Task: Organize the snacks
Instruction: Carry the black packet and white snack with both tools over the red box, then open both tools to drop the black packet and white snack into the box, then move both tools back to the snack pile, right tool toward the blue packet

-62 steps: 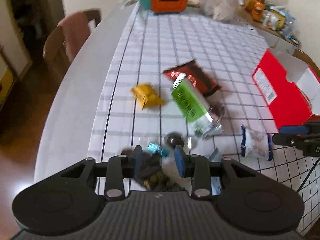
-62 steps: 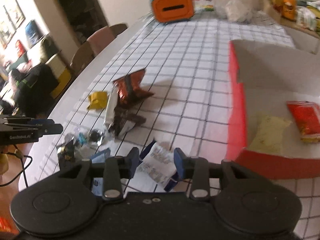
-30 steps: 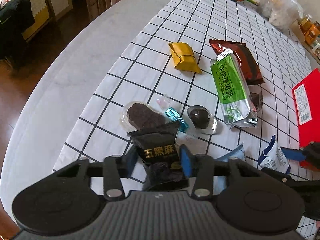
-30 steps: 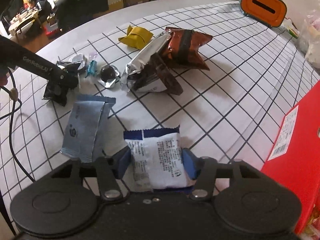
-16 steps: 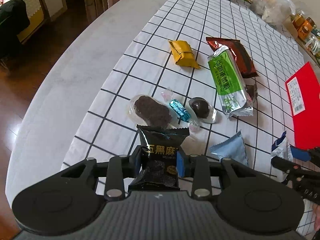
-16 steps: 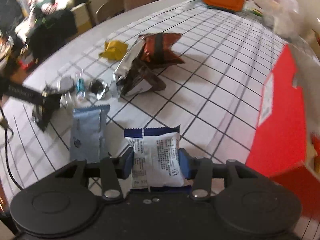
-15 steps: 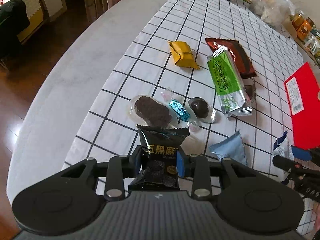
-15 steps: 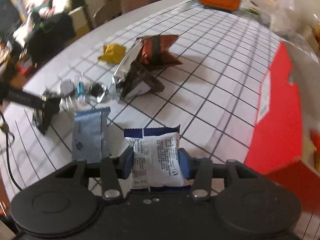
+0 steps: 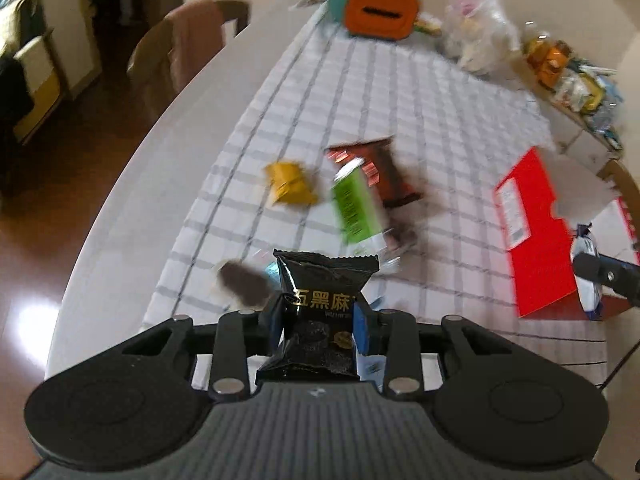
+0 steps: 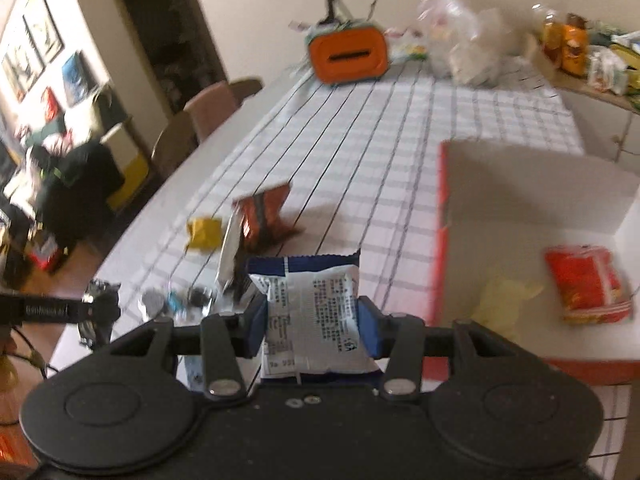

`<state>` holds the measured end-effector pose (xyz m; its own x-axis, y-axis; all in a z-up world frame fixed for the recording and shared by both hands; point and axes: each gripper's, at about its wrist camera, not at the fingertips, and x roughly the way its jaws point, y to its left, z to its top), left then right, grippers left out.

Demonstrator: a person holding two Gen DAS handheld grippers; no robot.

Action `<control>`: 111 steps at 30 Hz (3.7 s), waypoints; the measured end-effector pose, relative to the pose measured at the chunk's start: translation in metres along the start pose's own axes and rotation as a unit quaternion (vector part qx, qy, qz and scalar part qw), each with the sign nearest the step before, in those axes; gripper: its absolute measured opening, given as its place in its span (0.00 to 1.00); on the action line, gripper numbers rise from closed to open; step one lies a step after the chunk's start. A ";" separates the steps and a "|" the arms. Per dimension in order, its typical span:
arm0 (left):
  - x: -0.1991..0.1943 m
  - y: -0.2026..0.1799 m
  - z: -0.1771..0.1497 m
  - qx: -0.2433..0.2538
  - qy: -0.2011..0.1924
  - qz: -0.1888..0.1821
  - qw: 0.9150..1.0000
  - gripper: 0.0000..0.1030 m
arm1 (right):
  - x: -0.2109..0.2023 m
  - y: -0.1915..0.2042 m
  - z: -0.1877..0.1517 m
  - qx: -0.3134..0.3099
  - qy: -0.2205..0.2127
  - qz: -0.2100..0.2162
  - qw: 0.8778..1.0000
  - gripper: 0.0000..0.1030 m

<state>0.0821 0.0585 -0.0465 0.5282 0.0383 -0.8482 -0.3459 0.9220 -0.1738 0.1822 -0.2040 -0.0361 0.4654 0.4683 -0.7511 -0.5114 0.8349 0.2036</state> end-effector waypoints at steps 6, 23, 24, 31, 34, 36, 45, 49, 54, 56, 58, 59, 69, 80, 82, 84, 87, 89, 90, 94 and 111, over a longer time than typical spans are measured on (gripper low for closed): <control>-0.014 -0.062 0.023 0.052 -0.032 -0.022 0.998 0.32 | -0.028 -0.038 0.020 0.019 -0.030 -0.022 0.999 0.45; 0.042 -0.274 0.034 0.170 0.004 -0.075 0.983 0.32 | -0.053 -0.184 0.017 0.028 -0.002 -0.102 0.994 0.45; 0.048 -0.282 0.034 0.175 0.009 -0.076 0.982 0.32 | -0.049 -0.191 0.016 0.025 0.004 -0.107 0.994 0.45; 0.095 -0.326 0.029 0.205 0.038 -0.053 0.977 0.32 | -0.018 -0.220 0.017 0.000 0.042 -0.122 0.992 0.45; 0.109 -0.335 0.026 0.214 0.047 -0.036 0.975 0.32 | -0.004 -0.227 0.016 -0.006 0.056 -0.123 0.991 0.45; 0.119 -0.341 0.026 0.219 0.055 -0.026 0.974 0.32 | 0.005 -0.230 0.014 -0.012 0.064 -0.124 0.990 0.45; 0.147 -0.349 0.023 0.219 0.085 0.002 0.972 0.33 | 0.024 -0.228 0.015 -0.033 0.082 -0.114 0.990 0.45; 0.151 -0.349 0.023 0.215 0.087 0.003 0.973 0.33 | 0.026 -0.228 0.015 -0.032 0.082 -0.108 0.990 0.45; 0.147 -0.347 0.024 0.213 0.080 0.002 0.974 0.37 | 0.024 -0.230 0.015 -0.026 0.082 -0.099 0.991 0.45; 0.142 -0.344 0.024 0.211 0.073 -0.002 0.975 0.43 | 0.020 -0.229 0.014 -0.024 0.079 -0.096 0.992 0.45; 0.136 -0.343 0.022 0.209 0.067 -0.003 0.976 0.49 | 0.013 -0.229 0.013 -0.020 0.076 -0.093 0.993 0.45; 0.133 -0.342 0.022 0.209 0.063 -0.007 0.976 0.49 | 0.010 -0.229 0.012 -0.017 0.073 -0.089 0.993 0.45; 0.089 -0.324 0.021 0.195 0.016 -0.031 0.980 0.63 | -0.037 -0.210 0.009 -0.009 0.023 -0.043 0.999 0.52; 0.036 -0.290 0.017 0.191 -0.046 -0.056 0.979 0.72 | -0.073 -0.172 0.010 -0.016 -0.022 -0.022 0.999 0.77; 0.031 -0.280 0.015 0.188 -0.055 -0.058 0.979 0.76 | -0.075 -0.164 0.011 -0.017 -0.026 -0.018 0.999 0.79; 0.024 -0.268 0.014 0.185 -0.063 -0.058 0.979 0.77 | -0.077 -0.155 0.011 -0.016 -0.029 -0.012 0.999 0.81; 0.019 -0.252 0.013 0.182 -0.066 -0.059 0.979 0.78 | -0.078 -0.139 0.011 -0.013 -0.033 -0.005 0.999 0.83; 0.015 -0.239 0.013 0.178 -0.067 -0.060 0.980 0.79 | -0.077 -0.129 0.011 -0.014 -0.037 0.000 0.999 0.85; 0.013 -0.231 0.013 0.174 -0.068 -0.061 0.980 0.80 | -0.076 -0.122 0.011 -0.016 -0.039 0.001 0.999 0.90; 0.008 -0.199 0.013 0.162 -0.078 -0.055 0.982 0.82 | -0.072 -0.096 0.010 -0.024 -0.048 0.011 0.999 0.97; 0.024 -0.043 0.037 0.167 -0.075 -0.009 0.983 0.88 | 0.007 0.020 -0.015 -0.043 0.014 0.028 0.999 1.00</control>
<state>0.1387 0.0338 -0.0404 0.6483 0.0544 -0.7594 -0.0757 0.9971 0.0068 0.1641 -0.1879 -0.0472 0.4136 0.5045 -0.7579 -0.5976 0.7784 0.1920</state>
